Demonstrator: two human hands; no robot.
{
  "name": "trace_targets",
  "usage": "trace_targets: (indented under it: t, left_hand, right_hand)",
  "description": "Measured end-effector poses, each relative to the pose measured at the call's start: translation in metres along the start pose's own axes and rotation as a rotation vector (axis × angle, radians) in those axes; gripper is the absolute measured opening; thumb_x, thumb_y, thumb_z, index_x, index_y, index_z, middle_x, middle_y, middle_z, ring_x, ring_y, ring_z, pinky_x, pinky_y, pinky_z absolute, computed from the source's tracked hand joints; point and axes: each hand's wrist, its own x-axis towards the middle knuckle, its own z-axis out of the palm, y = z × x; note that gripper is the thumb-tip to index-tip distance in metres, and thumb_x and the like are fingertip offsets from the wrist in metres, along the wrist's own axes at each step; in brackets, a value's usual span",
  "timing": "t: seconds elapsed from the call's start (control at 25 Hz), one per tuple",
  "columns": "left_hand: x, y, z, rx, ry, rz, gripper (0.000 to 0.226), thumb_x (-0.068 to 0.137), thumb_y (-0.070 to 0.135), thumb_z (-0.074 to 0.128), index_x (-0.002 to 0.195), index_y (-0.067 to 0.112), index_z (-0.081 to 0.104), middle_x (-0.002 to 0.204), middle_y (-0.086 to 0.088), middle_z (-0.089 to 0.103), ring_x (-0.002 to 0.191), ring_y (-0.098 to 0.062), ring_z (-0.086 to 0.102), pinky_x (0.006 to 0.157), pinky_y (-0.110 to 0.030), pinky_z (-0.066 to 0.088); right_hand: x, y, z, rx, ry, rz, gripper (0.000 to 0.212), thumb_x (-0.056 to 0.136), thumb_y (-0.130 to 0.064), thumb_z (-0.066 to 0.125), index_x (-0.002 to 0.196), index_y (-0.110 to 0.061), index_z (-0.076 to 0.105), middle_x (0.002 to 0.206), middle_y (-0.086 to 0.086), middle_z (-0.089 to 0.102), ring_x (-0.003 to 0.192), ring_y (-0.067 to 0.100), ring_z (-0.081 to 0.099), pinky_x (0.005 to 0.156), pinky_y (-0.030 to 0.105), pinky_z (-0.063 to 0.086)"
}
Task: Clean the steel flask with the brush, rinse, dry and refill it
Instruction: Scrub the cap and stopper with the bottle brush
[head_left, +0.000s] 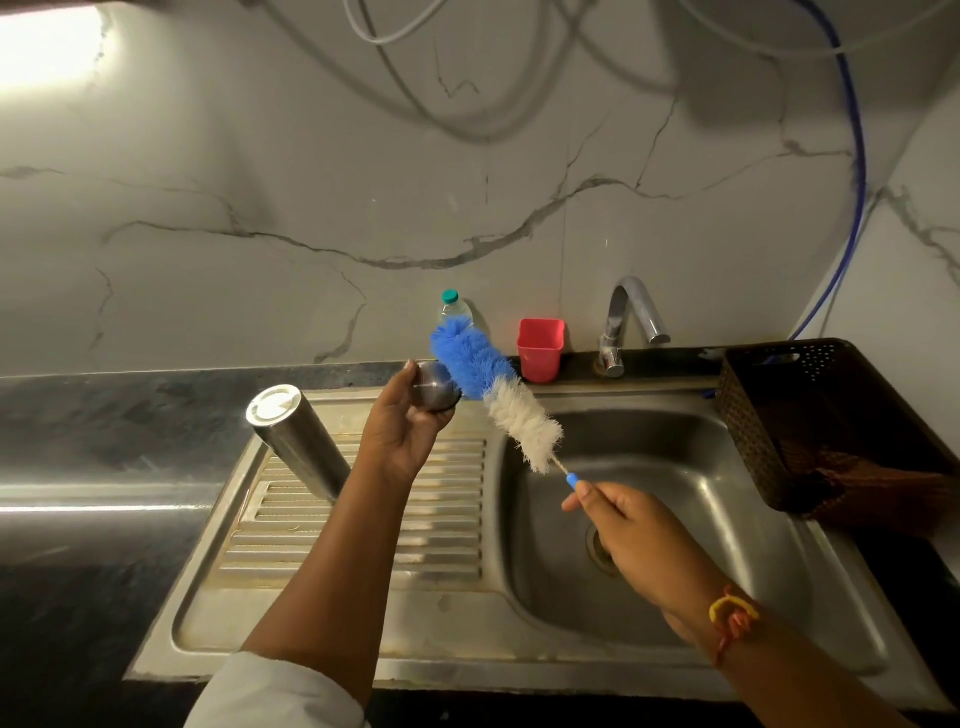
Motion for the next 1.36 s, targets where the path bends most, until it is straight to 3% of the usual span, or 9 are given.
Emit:
trace_targets:
  t: [0.24,0.36,0.48,0.6,0.72,0.8,1.0,1.16,1.36]
  left_hand:
    - [0.003,0.002,0.003,0.132,0.154,0.164,0.04,0.102,0.043,0.054,0.121,0.009,0.061,0.116,-0.016,0.069,0.108,-0.026,0.067,0.092,-0.036,0.054]
    - [0.004,0.007,0.009,0.179,0.322,0.241,0.043,0.108,0.048,0.042,0.103,0.011,0.063,0.095,-0.009,0.072,0.091,-0.02,0.07,0.082,-0.034,0.057]
    - [0.002,0.002,0.016,0.196,0.331,0.212,0.039,0.109,0.047,0.04,0.109,0.013,0.059,0.098,-0.008,0.072,0.089,-0.019,0.072,0.073,-0.031,0.058]
    - [-0.001,-0.015,0.022,0.321,0.274,0.175,0.044,0.109,0.049,0.036,0.115,0.012,0.058,0.106,-0.011,0.073,0.098,-0.023,0.073,0.081,-0.035,0.061]
    - [0.003,-0.012,0.028,0.309,0.335,0.213,0.051,0.107,0.054,0.036,0.13,0.013,0.055,0.122,-0.014,0.069,0.11,-0.026,0.069,0.101,-0.041,0.055]
    - [0.007,-0.005,0.028,0.317,0.383,0.261,0.053,0.107,0.054,0.036,0.137,0.013,0.051,0.122,-0.013,0.066,0.107,-0.024,0.068,0.096,-0.037,0.056]
    - [-0.006,-0.023,0.03,0.448,0.238,0.284,0.034,0.109,0.034,0.031,0.104,0.011,0.056,0.089,-0.005,0.063,0.082,-0.014,0.06,0.072,-0.026,0.051]
    - [-0.008,-0.014,0.023,0.56,0.2,0.352,0.03,0.107,0.025,0.032,0.101,0.007,0.054,0.087,-0.006,0.059,0.079,-0.015,0.056,0.071,-0.027,0.048]
    - [-0.013,-0.018,0.024,0.838,0.049,0.326,0.023,0.108,0.014,0.039,0.11,-0.002,0.056,0.083,-0.003,0.063,0.071,-0.004,0.062,0.083,-0.03,0.051]
  right_hand:
    - [-0.012,0.006,0.003,-0.072,0.029,-0.053,0.028,0.102,-0.042,0.045,0.091,-0.036,0.07,0.043,-0.012,0.04,0.045,0.004,0.039,0.055,0.025,0.037]
    - [-0.021,0.013,0.008,-0.092,0.005,-0.066,0.027,0.101,-0.041,0.046,0.09,-0.036,0.07,0.048,-0.008,0.039,0.046,0.006,0.038,0.05,0.023,0.034]
    - [-0.019,0.011,0.015,-0.099,-0.023,-0.026,0.028,0.101,-0.042,0.046,0.088,-0.033,0.07,0.073,0.003,0.066,0.066,0.017,0.06,0.065,0.03,0.048]
    - [-0.006,0.003,0.022,-0.091,0.019,-0.016,0.029,0.101,-0.041,0.046,0.088,-0.03,0.07,0.088,0.008,0.072,0.086,0.022,0.066,0.076,0.033,0.052]
    - [-0.014,0.01,0.023,-0.135,-0.03,-0.017,0.028,0.102,-0.04,0.046,0.087,-0.032,0.069,0.086,0.002,0.07,0.082,0.015,0.064,0.07,0.025,0.048]
    - [-0.019,0.011,0.022,-0.142,-0.066,-0.012,0.028,0.101,-0.04,0.046,0.086,-0.034,0.068,0.086,-0.002,0.069,0.082,0.012,0.063,0.068,0.02,0.046]
    - [-0.004,0.006,0.021,-0.09,-0.01,0.008,0.028,0.101,-0.041,0.047,0.088,-0.031,0.069,0.081,-0.005,0.069,0.079,0.01,0.063,0.065,0.021,0.045]
    - [-0.015,0.016,0.015,-0.209,-0.022,-0.035,0.027,0.1,-0.042,0.048,0.084,-0.035,0.067,0.079,-0.006,0.069,0.079,0.006,0.063,0.076,0.029,0.051]
    - [0.013,0.011,0.001,-0.302,0.095,-0.071,0.033,0.1,-0.047,0.044,0.089,-0.028,0.068,0.07,-0.002,0.065,0.069,0.014,0.062,0.07,0.037,0.053]
